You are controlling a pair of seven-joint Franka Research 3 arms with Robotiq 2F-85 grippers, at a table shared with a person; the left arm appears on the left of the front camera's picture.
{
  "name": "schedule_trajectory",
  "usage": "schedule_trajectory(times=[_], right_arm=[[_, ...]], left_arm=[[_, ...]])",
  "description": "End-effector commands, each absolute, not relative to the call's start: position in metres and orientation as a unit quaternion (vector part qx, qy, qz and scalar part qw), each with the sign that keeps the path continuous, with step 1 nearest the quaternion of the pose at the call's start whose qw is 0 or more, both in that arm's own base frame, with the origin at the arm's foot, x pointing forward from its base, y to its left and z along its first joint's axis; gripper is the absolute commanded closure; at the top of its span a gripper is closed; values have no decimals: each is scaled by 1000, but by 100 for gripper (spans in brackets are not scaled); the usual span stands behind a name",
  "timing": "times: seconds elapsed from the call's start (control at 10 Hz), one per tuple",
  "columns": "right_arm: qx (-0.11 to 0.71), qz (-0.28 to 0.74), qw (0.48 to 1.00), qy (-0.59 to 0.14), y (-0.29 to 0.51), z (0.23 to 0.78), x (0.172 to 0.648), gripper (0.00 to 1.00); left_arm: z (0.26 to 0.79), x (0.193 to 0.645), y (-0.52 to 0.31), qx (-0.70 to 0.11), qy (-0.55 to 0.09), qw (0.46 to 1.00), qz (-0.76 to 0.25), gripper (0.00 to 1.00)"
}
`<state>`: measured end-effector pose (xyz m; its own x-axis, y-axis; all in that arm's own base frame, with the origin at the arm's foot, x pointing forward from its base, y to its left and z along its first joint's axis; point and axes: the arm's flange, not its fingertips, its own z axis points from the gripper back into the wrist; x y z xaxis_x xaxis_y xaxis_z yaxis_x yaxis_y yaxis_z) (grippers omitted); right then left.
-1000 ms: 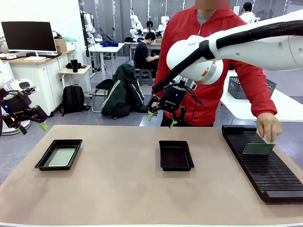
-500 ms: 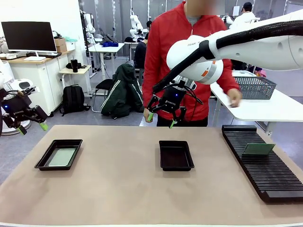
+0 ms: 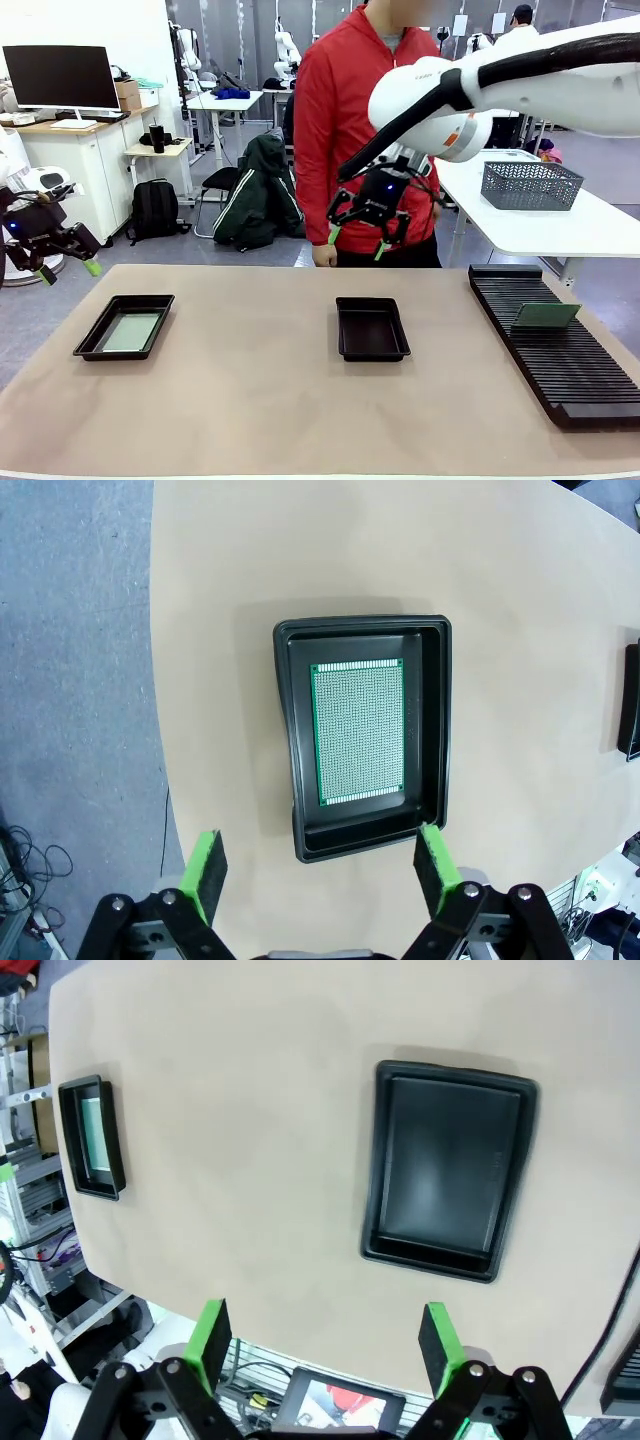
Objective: Inspect and transfer BCBs to ESD trays.
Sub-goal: Pick up the Blank PCB from the PCB Rack and place it in the right ESD tray.
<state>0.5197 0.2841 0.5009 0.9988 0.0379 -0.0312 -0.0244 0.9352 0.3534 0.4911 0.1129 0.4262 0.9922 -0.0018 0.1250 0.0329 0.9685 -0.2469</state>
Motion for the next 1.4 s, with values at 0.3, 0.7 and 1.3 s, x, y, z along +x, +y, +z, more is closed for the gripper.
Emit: schedule_trajectory(times=[0.3,0.7,1.3], right_arm=[[119,74,990,-18,182,569,504,0],[85,141,985,-50,97,614,499,0],[3,396,915,-77,-18,631,502,0]], left_arm=[[424,492,113,-125,-65,990,-7,0],[424,492,113,-125,-65,990,-7,0],[424,492,113,-125,-65,990,-7,0]])
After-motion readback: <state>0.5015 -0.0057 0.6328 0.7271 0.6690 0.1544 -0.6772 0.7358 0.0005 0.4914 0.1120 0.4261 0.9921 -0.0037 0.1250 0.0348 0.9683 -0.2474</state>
